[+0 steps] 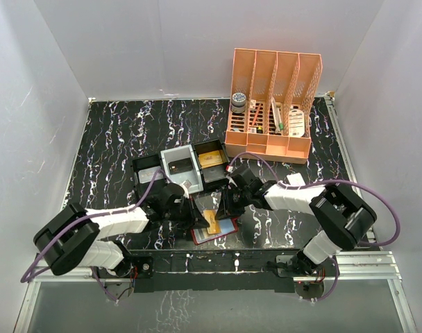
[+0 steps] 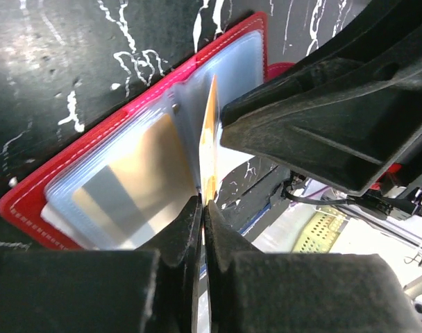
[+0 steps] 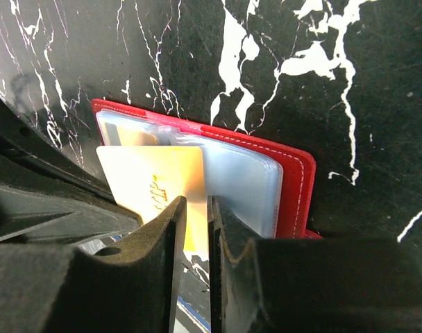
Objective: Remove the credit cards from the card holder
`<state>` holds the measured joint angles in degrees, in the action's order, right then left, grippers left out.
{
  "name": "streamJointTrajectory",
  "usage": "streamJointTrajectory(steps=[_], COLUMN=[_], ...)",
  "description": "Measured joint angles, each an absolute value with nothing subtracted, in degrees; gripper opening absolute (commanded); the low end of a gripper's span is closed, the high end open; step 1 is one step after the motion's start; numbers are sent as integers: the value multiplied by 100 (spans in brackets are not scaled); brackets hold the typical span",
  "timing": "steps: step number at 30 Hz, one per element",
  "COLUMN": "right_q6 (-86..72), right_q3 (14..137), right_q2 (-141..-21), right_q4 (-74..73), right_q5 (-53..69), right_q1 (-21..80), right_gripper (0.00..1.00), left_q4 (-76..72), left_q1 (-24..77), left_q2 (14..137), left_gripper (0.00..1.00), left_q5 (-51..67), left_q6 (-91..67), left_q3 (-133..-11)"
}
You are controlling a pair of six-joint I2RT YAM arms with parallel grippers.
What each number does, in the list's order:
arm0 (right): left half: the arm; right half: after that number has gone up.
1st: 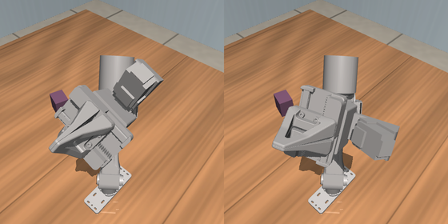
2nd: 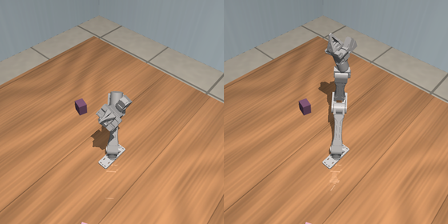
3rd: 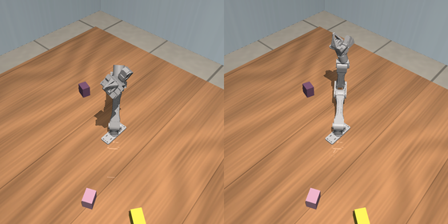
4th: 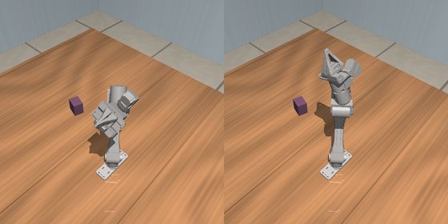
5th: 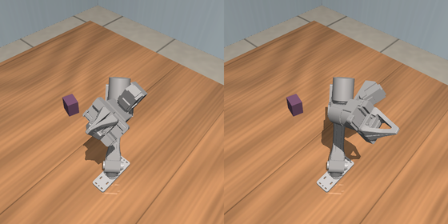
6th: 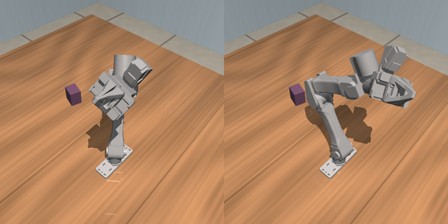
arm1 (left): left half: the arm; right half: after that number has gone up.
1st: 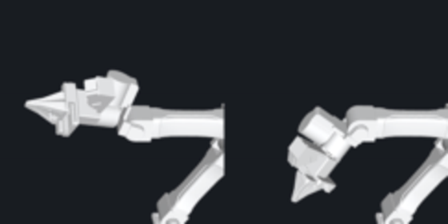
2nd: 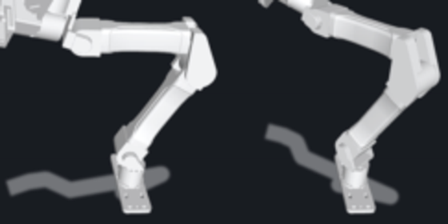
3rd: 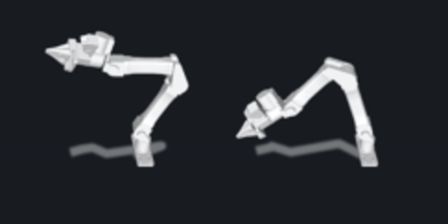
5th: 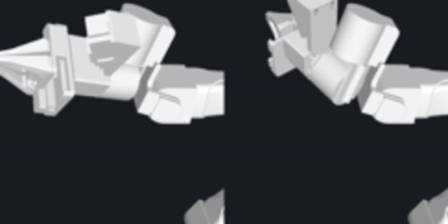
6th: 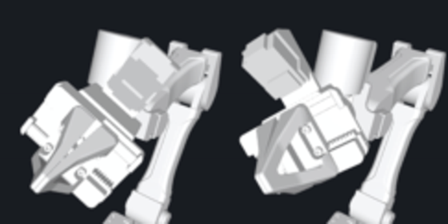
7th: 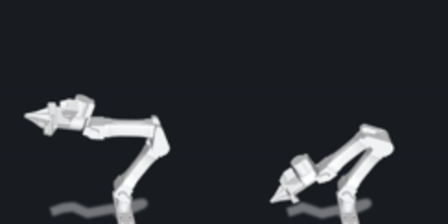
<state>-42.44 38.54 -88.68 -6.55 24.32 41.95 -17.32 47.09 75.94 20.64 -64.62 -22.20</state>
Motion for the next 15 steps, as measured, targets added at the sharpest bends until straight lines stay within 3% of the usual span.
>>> streamJointTrajectory(steps=[9, 15], right_q6=[-4237, -4283], right_q3=[3857, 3859], right_q2=[-8322, -7730], right_q4=[-770, -727], right_q5=[2088, 2023], right_q1=[4211, 4191], right_gripper=[50, 58], left_q4=[-593, -45], left_q1=[4707, 4694], left_q2=[6405, 5500], left_gripper=[0, 0], left_q5=[1621, 1367], left_q6=[-6235, -6034], left_q3=[-2222, -2222])
